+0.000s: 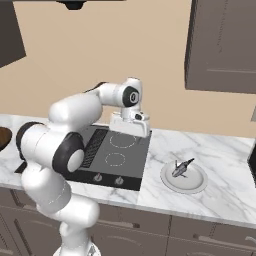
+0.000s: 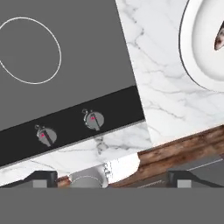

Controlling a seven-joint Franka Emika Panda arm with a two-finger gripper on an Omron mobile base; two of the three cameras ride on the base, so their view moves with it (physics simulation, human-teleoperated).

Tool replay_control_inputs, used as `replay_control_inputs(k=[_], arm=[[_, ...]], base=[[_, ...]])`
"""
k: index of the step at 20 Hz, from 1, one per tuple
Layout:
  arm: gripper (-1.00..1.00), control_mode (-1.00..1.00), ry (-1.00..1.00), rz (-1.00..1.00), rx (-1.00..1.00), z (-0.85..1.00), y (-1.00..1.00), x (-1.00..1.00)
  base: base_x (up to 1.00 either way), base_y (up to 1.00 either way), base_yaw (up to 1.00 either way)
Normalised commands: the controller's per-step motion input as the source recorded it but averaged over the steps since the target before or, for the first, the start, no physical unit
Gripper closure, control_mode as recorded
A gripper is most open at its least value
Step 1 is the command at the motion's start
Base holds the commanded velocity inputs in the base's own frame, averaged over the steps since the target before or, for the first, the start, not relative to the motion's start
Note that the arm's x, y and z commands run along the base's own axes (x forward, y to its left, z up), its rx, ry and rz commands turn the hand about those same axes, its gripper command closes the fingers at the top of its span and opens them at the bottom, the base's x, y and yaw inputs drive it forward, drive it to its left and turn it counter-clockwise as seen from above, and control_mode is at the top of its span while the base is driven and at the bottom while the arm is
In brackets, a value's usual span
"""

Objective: Place the fish on the plate and place the eggplant on the same plate.

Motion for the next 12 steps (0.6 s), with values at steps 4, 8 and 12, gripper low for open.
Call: replay_control_inputs(k=[4, 8, 12], arm=[[-1.0, -1.0, -0.12, 0.2, 0.11, 0.49, 1.0, -0.56], [-1.0, -1.0, -0.12, 0.34, 0.04, 0.59, 1.0, -0.46], [-1.0, -1.0, -0.34, 0.47, 0.04, 0.24, 1.0, -0.21]], base=[[0.0, 0.0, 0.0], [0.0, 0.0, 0.0], [0.0, 0.0, 0.0]])
